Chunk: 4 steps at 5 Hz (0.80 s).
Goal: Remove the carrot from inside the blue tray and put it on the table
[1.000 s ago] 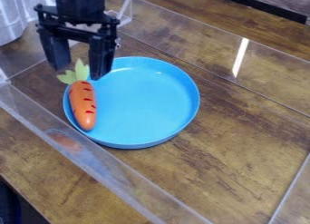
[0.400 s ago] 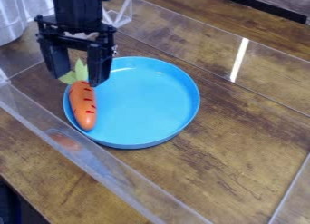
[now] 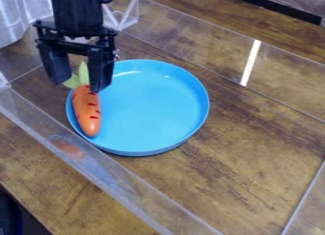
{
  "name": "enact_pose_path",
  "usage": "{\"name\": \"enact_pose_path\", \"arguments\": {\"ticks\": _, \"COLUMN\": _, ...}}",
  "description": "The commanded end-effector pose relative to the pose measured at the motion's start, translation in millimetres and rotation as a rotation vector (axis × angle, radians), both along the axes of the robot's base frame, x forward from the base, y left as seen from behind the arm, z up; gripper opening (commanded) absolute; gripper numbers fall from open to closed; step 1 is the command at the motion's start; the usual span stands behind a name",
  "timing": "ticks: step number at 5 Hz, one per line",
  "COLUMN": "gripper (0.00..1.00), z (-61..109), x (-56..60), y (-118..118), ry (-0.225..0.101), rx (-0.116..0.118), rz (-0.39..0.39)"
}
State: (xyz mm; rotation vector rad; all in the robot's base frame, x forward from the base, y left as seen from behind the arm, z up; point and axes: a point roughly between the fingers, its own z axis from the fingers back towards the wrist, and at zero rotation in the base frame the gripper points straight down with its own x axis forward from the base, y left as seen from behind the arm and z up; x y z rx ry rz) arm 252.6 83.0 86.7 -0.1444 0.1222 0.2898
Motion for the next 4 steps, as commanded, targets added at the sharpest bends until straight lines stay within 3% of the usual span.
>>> {"name": "enact_pose_path", "arguments": {"ticks": 1, "gripper": 1.0, "z": 10.1, "x": 5.8, "y": 11.5, "ry": -0.041, "rx": 0.008, "rz": 0.016}}
{"name": "enact_pose_path", "arguments": {"ticks": 4, "gripper": 1.0, "z": 9.3, "x": 10.6, "y": 18.6, "ry": -0.046, "rx": -0.014, "rz": 0.003}}
